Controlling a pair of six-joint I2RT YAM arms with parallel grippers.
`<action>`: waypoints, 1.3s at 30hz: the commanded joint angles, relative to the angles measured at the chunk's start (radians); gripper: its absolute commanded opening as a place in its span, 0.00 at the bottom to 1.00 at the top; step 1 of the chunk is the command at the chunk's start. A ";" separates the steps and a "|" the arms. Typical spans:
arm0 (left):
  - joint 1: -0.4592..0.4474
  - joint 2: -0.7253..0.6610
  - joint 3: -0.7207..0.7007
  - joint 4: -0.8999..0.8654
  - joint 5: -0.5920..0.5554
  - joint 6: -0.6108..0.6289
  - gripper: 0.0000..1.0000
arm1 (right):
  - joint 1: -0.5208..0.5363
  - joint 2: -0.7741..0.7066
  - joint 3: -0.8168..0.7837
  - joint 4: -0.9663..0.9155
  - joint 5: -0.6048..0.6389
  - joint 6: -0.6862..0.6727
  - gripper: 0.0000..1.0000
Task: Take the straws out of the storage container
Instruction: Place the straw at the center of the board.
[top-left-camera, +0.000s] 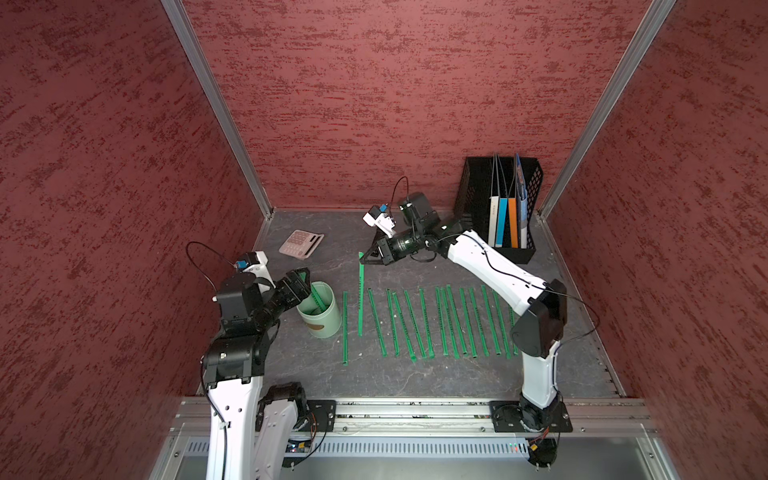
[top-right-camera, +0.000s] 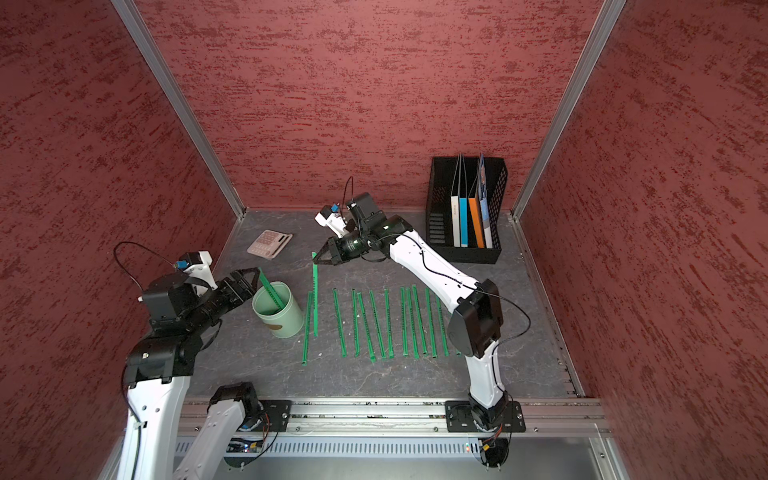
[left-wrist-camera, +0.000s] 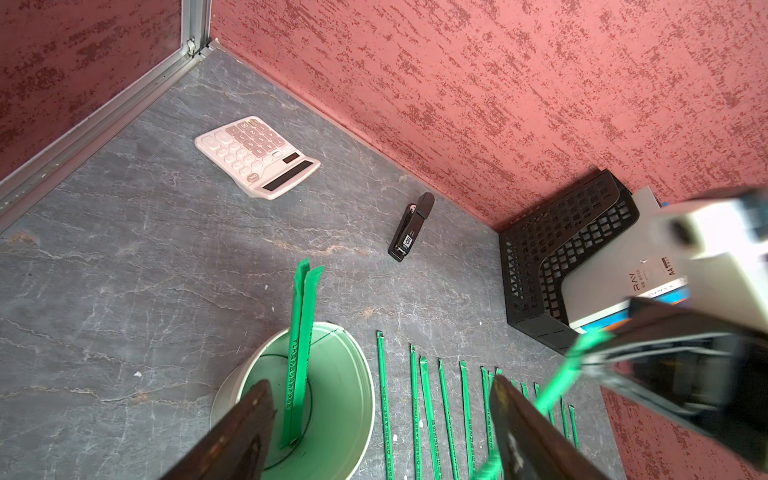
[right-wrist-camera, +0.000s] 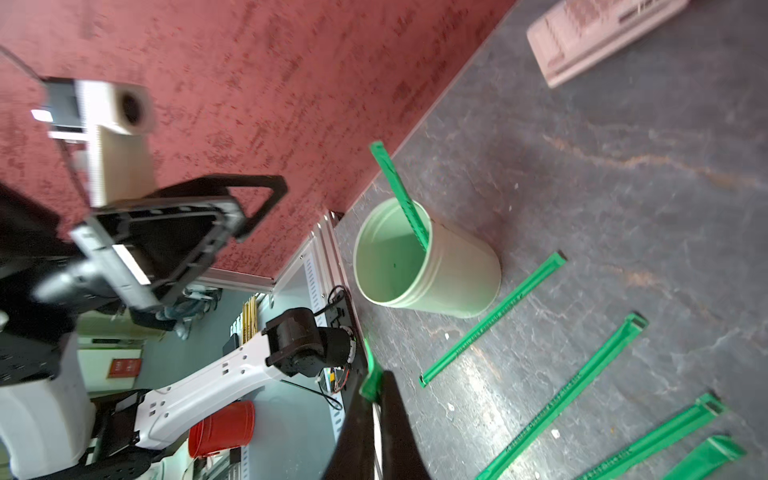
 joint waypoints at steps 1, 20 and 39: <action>0.010 0.002 0.005 0.000 0.005 0.012 0.81 | -0.001 0.065 -0.018 -0.035 -0.010 0.001 0.00; 0.011 0.022 -0.005 0.004 0.017 0.015 0.81 | -0.001 0.296 0.053 -0.086 0.006 -0.036 0.00; 0.005 0.187 -0.038 -0.061 0.073 0.020 0.80 | 0.011 -0.031 -0.172 0.050 0.143 -0.037 0.36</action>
